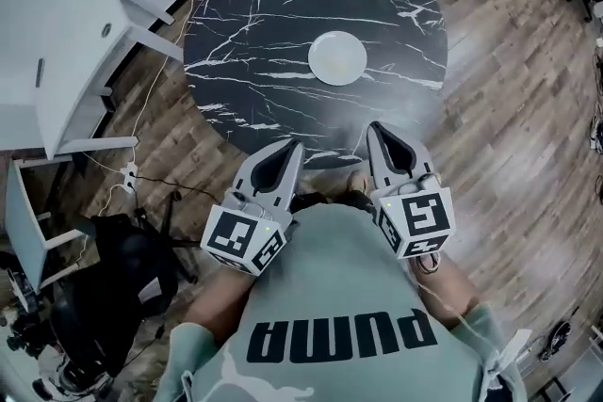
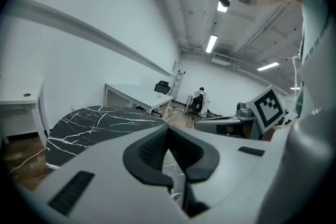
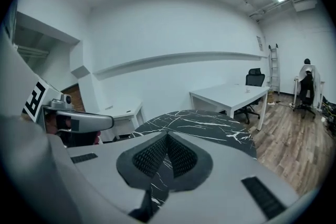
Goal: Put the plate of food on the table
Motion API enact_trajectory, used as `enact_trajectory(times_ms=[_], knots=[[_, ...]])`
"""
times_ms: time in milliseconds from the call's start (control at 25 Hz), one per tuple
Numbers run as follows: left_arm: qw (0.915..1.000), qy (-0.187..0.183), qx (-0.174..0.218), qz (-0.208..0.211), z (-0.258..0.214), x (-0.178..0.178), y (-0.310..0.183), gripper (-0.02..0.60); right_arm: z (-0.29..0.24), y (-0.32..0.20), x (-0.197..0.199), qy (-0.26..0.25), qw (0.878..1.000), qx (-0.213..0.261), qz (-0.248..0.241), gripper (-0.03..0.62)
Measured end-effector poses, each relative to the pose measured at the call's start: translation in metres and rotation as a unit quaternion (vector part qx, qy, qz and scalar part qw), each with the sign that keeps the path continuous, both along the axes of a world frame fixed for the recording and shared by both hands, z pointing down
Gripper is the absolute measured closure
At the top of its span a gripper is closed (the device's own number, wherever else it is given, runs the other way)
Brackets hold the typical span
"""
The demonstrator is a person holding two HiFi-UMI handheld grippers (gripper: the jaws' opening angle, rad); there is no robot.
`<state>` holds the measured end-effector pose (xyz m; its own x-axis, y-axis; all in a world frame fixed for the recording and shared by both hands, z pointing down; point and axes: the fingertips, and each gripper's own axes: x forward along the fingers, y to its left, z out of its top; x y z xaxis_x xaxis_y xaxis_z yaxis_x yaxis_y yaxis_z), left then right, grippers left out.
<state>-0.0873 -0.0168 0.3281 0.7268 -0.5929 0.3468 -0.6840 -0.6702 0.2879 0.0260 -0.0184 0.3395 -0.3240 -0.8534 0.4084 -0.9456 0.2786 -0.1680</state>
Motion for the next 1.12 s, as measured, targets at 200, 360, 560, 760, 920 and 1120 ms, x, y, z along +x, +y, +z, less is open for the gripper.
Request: enact_trajectory(times_ms=[200,360,560,760,920,1120], knots=[[0.9982,-0.024,0.048,-0.028,-0.011,0.014,0.006,0.575,-0.021,0.007,0.004,0.015,0.998,0.057,-0.022,0.585],[0.9937,-0.041,0.104,0.002,-0.029,0.022,0.016,0.574,-0.044,0.026,0.006,0.009,0.995,0.093,0.024,0.585],[0.9906,-0.034,0.120,0.056,-0.040,0.016,0.028,0.575,-0.057,0.055,0.010,0.019,0.988,0.106,0.109,0.585],[0.9893,-0.028,0.107,0.096,-0.021,-0.008,0.044,0.575,-0.050,0.091,-0.010,0.038,0.980,0.097,0.171,0.585],[0.9858,-0.015,0.105,0.130,-0.014,-0.020,0.056,0.575,-0.041,0.118,-0.033,0.041,0.974,0.087,0.207,0.586],[0.9811,-0.013,0.105,0.162,-0.008,-0.036,0.067,0.575,-0.033,0.136,-0.054,0.042,0.966,0.083,0.243,0.586]])
